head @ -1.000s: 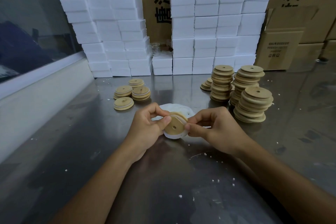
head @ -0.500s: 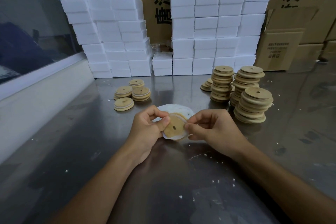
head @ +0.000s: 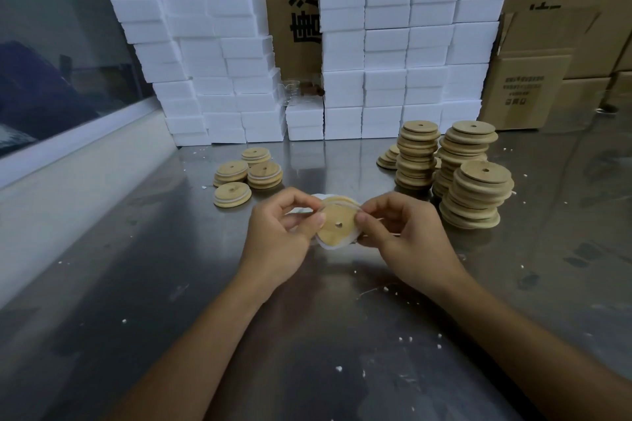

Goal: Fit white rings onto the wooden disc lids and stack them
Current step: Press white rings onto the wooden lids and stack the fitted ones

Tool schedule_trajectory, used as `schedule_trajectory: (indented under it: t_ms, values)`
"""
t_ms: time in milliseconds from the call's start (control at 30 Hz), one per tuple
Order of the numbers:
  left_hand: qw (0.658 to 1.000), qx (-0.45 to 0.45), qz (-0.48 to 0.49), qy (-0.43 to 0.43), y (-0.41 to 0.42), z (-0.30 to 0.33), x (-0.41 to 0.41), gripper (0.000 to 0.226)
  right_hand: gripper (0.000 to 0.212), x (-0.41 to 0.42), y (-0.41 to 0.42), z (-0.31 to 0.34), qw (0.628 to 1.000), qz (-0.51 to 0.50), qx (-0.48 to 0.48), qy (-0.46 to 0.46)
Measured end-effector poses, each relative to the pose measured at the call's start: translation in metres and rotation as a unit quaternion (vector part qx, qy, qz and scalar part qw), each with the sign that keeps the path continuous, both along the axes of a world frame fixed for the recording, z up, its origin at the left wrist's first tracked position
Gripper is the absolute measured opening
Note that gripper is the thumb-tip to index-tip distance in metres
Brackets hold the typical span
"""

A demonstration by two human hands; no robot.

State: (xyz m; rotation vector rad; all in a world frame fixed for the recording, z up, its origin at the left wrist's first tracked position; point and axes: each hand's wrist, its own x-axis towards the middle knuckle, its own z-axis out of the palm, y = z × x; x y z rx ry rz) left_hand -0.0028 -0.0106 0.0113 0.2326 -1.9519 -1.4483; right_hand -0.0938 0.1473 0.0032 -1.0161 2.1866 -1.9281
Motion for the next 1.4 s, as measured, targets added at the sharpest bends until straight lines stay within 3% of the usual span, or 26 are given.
schedule_trajectory:
  t_ms: [167, 267, 533, 733, 900, 1100, 1400]
  values:
    - [0.992, -0.124, 0.019, 0.019, 0.007, 0.004, 0.0, 0.032, 0.008, 0.002, 0.003, 0.001, 0.974, -0.037, 0.035, 0.22]
    - [0.988, -0.151, 0.007, 0.022, 0.012, 0.003, -0.001, 0.03, 0.008, 0.005, 0.003, 0.002, 0.963, -0.04, 0.045, 0.263]
    - [0.987, -0.161, 0.026, 0.002, 0.004, 0.004, 0.002, 0.033, 0.002, 0.006, -0.002, 0.002, 0.99, -0.047, 0.068, 0.115]
    - [0.989, -0.149, 0.012, -0.008, 0.002, 0.002, 0.001, 0.031, 0.013, 0.003, 0.004, 0.006, 0.98, -0.018, 0.121, 0.159]
    - [0.994, -0.11, 0.003, -0.016, 0.002, -0.001, 0.001, 0.029, 0.011, -0.001, 0.008, 0.006, 0.969, 0.007, 0.112, 0.221]
    - [0.999, 0.011, -0.013, -0.03, -0.002, -0.005, -0.001, 0.033, 0.011, -0.005, 0.009, 0.002, 0.988, 0.014, 0.079, 0.134]
    - [0.997, 0.058, -0.037, -0.041, -0.004, -0.008, 0.0, 0.038, 0.005, -0.006, 0.008, 0.005, 0.991, 0.043, 0.09, 0.09]
